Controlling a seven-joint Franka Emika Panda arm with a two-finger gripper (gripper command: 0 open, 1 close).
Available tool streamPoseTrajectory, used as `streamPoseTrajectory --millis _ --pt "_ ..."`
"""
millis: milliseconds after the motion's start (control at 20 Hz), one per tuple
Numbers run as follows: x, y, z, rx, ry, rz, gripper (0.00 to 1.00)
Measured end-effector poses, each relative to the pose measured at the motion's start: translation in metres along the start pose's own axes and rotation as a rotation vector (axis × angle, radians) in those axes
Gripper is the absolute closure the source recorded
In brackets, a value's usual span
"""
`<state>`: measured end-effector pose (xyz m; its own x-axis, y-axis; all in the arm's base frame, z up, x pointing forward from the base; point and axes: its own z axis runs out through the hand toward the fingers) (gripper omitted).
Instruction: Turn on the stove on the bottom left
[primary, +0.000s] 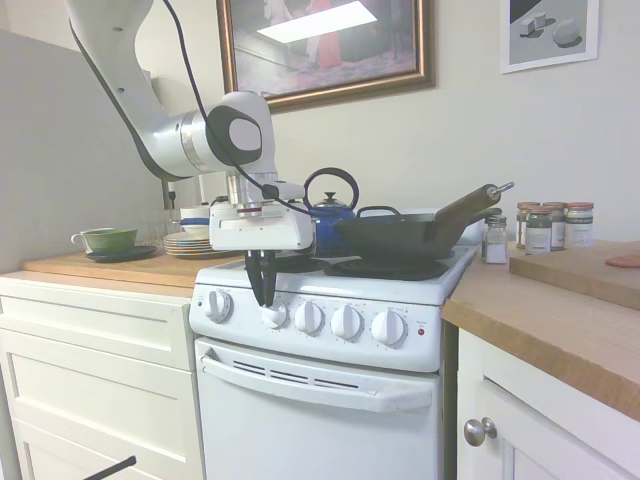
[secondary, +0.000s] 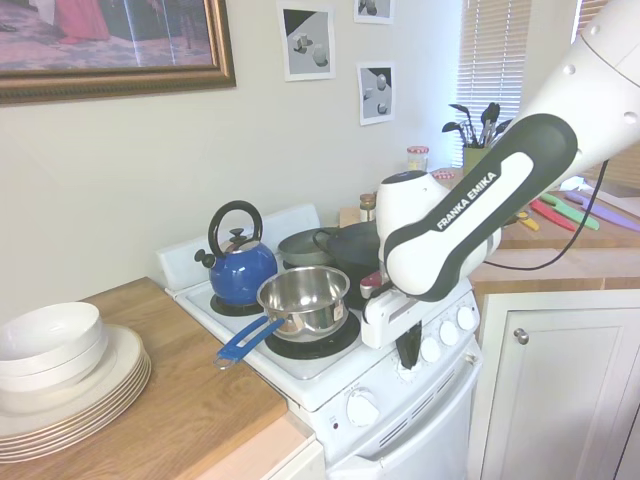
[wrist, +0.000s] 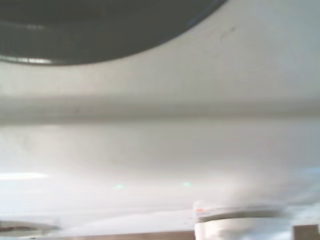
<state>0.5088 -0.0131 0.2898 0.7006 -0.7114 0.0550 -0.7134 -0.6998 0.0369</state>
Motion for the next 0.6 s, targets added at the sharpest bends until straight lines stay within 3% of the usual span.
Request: streamPoseTrajectory --millis 600 --pt "-0.005 -0.006 0.014 -0.017 -0.010 0.000 1.00"
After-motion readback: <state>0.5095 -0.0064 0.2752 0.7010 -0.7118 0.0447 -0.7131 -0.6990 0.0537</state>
